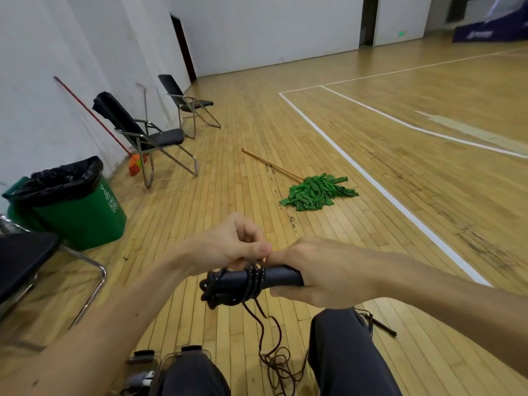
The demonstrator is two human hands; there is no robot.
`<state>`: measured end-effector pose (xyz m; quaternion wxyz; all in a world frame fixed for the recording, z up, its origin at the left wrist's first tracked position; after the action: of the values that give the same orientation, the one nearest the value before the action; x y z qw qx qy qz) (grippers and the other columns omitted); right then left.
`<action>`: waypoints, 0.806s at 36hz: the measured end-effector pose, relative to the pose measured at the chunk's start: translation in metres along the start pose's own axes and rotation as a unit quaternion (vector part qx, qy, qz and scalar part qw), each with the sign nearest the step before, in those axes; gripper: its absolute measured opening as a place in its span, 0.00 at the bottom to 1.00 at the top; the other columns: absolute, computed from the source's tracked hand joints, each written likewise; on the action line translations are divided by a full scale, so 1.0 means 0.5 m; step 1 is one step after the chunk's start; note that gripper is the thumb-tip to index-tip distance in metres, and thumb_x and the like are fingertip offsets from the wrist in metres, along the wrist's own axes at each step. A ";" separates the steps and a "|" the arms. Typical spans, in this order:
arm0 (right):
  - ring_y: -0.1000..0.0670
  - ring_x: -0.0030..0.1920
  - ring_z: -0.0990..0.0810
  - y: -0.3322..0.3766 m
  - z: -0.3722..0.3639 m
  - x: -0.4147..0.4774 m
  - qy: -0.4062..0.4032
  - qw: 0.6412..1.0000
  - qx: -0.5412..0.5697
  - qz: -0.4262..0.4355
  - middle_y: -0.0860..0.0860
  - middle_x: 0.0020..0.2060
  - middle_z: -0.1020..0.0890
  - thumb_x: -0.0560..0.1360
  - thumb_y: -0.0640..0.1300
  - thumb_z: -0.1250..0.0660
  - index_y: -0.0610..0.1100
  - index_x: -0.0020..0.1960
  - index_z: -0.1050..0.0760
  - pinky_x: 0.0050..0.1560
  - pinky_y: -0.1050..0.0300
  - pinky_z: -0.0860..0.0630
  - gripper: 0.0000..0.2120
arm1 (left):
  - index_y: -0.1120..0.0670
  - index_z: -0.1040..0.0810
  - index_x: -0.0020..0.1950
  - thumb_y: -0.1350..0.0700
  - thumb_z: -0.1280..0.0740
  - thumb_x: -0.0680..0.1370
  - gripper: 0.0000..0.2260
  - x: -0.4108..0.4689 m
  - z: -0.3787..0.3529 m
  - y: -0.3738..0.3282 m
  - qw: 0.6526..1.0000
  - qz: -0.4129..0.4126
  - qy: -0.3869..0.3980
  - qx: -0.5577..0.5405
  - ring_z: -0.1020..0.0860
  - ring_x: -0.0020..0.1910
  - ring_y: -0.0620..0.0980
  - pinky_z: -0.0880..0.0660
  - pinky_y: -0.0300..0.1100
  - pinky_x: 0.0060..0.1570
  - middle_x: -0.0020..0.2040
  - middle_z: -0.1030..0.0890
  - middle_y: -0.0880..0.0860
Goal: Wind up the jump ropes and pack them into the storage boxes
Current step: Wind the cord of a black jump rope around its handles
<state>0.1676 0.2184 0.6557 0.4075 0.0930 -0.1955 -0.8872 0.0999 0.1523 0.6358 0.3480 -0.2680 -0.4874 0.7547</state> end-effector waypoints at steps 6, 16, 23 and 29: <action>0.58 0.28 0.26 -0.022 0.042 0.004 -0.056 0.996 0.065 -0.027 0.55 0.31 0.26 0.82 0.48 0.34 0.55 0.48 0.29 0.32 0.65 0.30 0.05 | 0.39 0.18 0.32 0.30 0.27 0.66 0.14 0.009 0.026 0.073 0.994 0.015 -0.084 -0.071 0.23 0.29 0.35 0.27 0.29 0.32 0.28 0.22 0.41; 0.51 0.27 0.32 -0.082 0.043 0.014 -0.112 0.948 0.295 -0.047 0.51 0.28 0.29 0.80 0.42 0.31 0.41 0.45 0.26 0.28 0.55 0.34 0.07 | 0.60 0.25 0.45 0.58 0.43 0.85 0.13 -0.014 -0.006 0.094 0.959 0.046 -0.240 -0.145 0.38 0.25 0.48 0.38 0.38 0.27 0.29 0.32 0.54; 0.50 0.28 0.32 -0.169 -0.025 0.021 -0.159 0.850 0.486 -0.123 0.47 0.31 0.29 0.80 0.40 0.31 0.42 0.45 0.32 0.27 0.59 0.36 0.10 | 0.55 0.27 0.35 0.42 0.44 0.83 0.23 -0.024 -0.025 0.123 0.932 0.057 -0.325 -0.150 0.40 0.24 0.46 0.41 0.37 0.26 0.25 0.36 0.50; 0.52 0.27 0.32 -0.238 -0.149 -0.003 -0.170 0.787 0.560 -0.194 0.48 0.31 0.28 0.80 0.41 0.31 0.42 0.47 0.32 0.27 0.60 0.36 0.10 | 0.56 0.25 0.39 0.42 0.43 0.83 0.21 -0.051 -0.082 0.194 0.936 0.107 -0.308 -0.135 0.37 0.24 0.44 0.38 0.35 0.27 0.25 0.34 0.48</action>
<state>0.1110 0.2696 0.5382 0.0636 0.1886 -0.7019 -0.6839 0.1207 0.1273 0.5325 0.0588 -0.1180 -0.6366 0.7599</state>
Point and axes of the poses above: each hand's wrist, its own x-axis towards the middle knuckle, its own z-axis out of the back of the hand, y = z × x, the point moved 9 cm from there along x, towards the middle knuckle
